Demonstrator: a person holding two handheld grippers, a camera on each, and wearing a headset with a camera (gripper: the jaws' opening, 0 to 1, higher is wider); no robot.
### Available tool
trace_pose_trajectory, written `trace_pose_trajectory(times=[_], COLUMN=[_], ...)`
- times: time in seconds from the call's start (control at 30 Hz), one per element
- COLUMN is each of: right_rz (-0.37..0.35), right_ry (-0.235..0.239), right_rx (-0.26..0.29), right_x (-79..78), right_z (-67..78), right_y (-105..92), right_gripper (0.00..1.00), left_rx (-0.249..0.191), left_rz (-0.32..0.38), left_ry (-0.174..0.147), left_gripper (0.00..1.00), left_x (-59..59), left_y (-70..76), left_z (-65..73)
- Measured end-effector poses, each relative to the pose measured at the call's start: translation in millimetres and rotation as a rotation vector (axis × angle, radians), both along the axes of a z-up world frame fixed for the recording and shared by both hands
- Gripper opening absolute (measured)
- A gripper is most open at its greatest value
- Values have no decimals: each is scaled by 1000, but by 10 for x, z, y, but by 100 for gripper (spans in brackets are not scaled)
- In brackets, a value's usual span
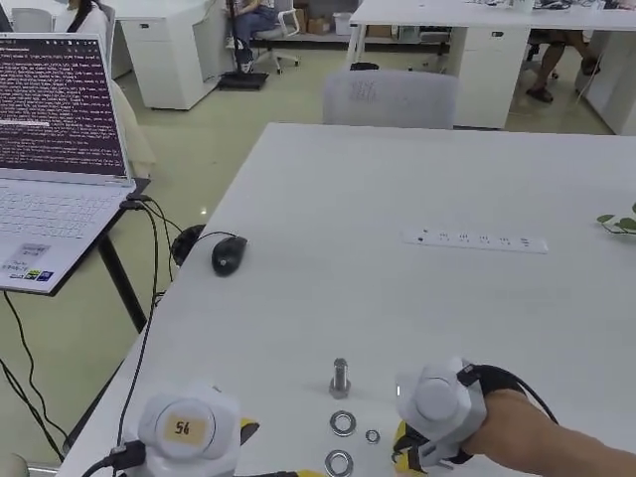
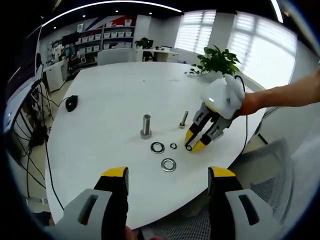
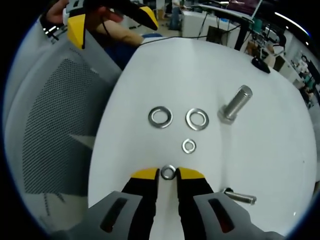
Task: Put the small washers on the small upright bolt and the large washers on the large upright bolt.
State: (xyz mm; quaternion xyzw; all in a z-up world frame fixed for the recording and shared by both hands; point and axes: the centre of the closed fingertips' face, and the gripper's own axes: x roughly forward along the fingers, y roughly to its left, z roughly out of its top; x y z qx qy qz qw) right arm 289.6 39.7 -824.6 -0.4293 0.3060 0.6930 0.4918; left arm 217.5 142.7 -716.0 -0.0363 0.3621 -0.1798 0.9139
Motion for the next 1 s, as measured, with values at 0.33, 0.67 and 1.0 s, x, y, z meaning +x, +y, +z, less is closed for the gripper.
trace_pose_trajectory(times=[0.33,0.67,1.0], right_rz=[72,-40,-156], right_ry=[-41,18,53], right_rx=[-27,1,49], right_x=[-8,20,59], right_z=[1,29,22], right_y=[-26,-23,-35], right_gripper=[18,13,13], left_rx=[1,5,6], left_rz=[1,-3,8], left_ry=[1,-7,0], left_gripper=[64,64,64], left_x=[-1,23,-21], left_y=[5,-3,34], left_z=[0,32,3])
